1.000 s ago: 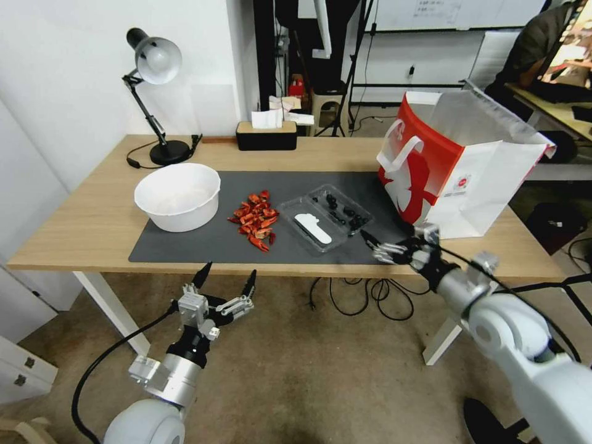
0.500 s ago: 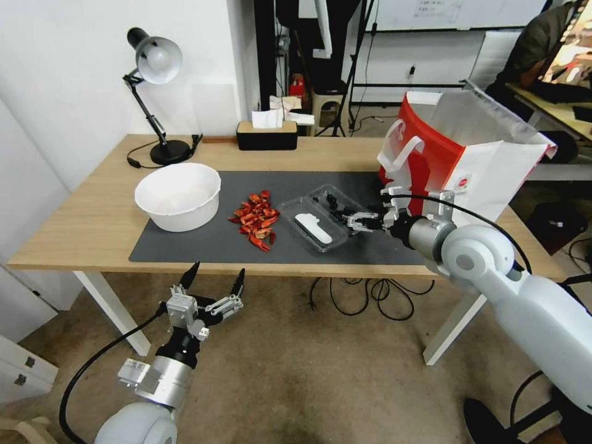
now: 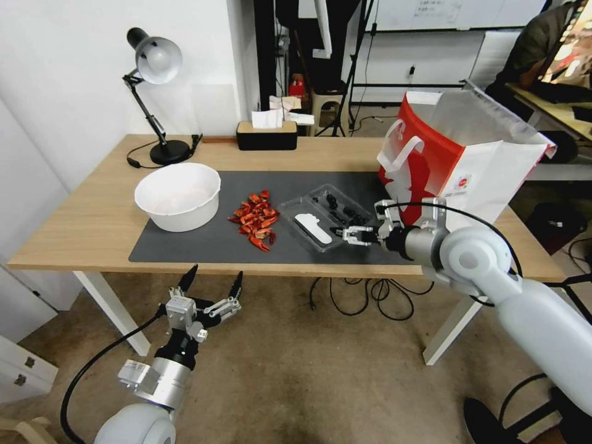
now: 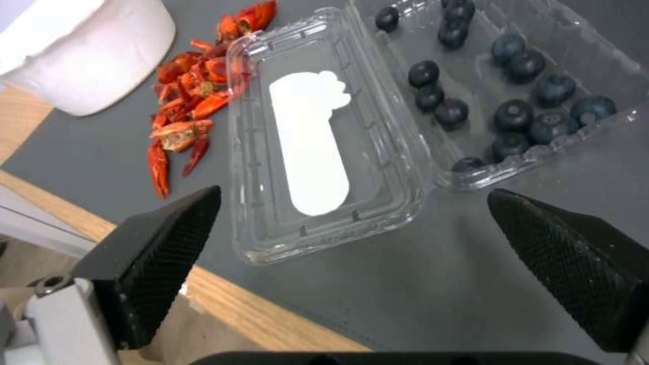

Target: Close the disposable takeout box, then place it into the delivery bag.

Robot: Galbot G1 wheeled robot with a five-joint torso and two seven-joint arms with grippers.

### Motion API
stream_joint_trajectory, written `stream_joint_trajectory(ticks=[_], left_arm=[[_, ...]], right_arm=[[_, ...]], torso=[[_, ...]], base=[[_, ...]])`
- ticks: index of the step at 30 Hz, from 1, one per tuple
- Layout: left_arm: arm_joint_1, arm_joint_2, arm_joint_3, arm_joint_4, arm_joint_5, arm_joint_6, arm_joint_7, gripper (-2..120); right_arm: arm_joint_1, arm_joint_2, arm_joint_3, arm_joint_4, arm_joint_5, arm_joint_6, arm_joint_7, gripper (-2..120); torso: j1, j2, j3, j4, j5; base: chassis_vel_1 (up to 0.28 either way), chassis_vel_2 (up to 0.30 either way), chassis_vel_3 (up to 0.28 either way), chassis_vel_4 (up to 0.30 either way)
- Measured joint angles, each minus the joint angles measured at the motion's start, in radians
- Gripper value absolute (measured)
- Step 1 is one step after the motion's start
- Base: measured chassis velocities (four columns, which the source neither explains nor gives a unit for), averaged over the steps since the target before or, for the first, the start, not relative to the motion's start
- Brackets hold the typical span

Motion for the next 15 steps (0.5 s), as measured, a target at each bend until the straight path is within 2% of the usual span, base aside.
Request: stream_joint_trajectory(ticks=[6, 9, 15], left_arm=[[0.008, -0.002, -0.002, 0.000, 0.002, -0.003, 0.000, 100], [0.013, -0.005, -0.006, 0.000, 0.004, -0.006, 0.000, 100], [0.017, -0.010, -0.008, 0.000, 0.006, -0.011, 0.000, 100]], right_arm=[[0.007, 0.017, -0.005, -0.035, -0.042, 0.009, -0.007, 100], [0.027, 0.031, -0.020, -0.074, -0.135, 0.053, -0.055, 100], [0.080, 0.051, -0.057, -0.120, -0.142, 0.059, -0.064, 100]], torso=[[0.000, 0.000, 0.000, 0.0001, 0.0001], [0.000, 0.000, 0.000, 0.0001, 0.0000], [0.000, 0.000, 0.000, 0.0001, 0.0000]], base=[[0.000, 0.000, 0.000, 0.000], [0.000, 0.000, 0.000, 0.000], [0.000, 0.000, 0.000, 0.000]])
